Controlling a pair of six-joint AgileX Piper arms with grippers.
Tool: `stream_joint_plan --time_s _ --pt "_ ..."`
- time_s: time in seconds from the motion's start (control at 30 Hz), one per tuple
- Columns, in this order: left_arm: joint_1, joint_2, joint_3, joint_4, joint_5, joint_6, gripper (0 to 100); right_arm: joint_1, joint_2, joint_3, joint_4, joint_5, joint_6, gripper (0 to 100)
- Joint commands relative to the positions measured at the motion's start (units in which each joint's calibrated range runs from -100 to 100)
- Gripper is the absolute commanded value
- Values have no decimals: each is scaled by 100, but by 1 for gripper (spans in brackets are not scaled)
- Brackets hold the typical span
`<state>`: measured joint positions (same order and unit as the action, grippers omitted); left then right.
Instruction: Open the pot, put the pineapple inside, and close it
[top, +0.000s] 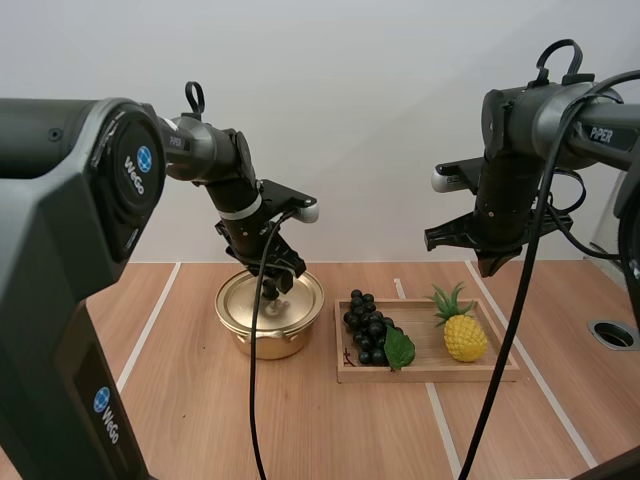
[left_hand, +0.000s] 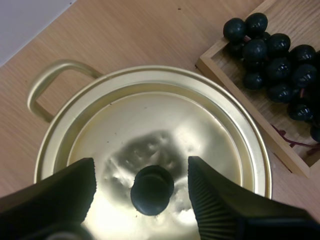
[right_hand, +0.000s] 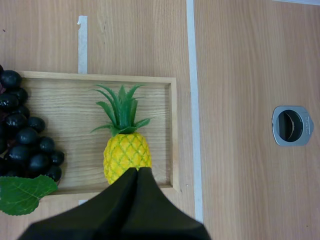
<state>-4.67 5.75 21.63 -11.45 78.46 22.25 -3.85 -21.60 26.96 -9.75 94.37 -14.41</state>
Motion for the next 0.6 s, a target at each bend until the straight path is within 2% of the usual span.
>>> stream_joint_plan --time_s 0.0,0.23,0.3,0.37,0.43,0.57 --pt "-25 166 -21 -97 92 21 86 -22 -46 19 -37 -10 -49 0" --pt "-25 317 -21 -146 92 21 85 -22 -46 19 -37 -132 -49 0" --pt "-25 317 -21 -146 92 21 81 -22 -46 19 -37 -151 -49 0" --pt "-25 317 -21 -146 92 21 73 -22 -46 19 -37 -168 -49 0" --pt "-25 317 -21 -146 237 -11 55 -22 -46 19 -37 -168 -49 0" --pt "-25 317 -21 -32 554 -11 0 -22 -46 19 -37 -186 -49 0"
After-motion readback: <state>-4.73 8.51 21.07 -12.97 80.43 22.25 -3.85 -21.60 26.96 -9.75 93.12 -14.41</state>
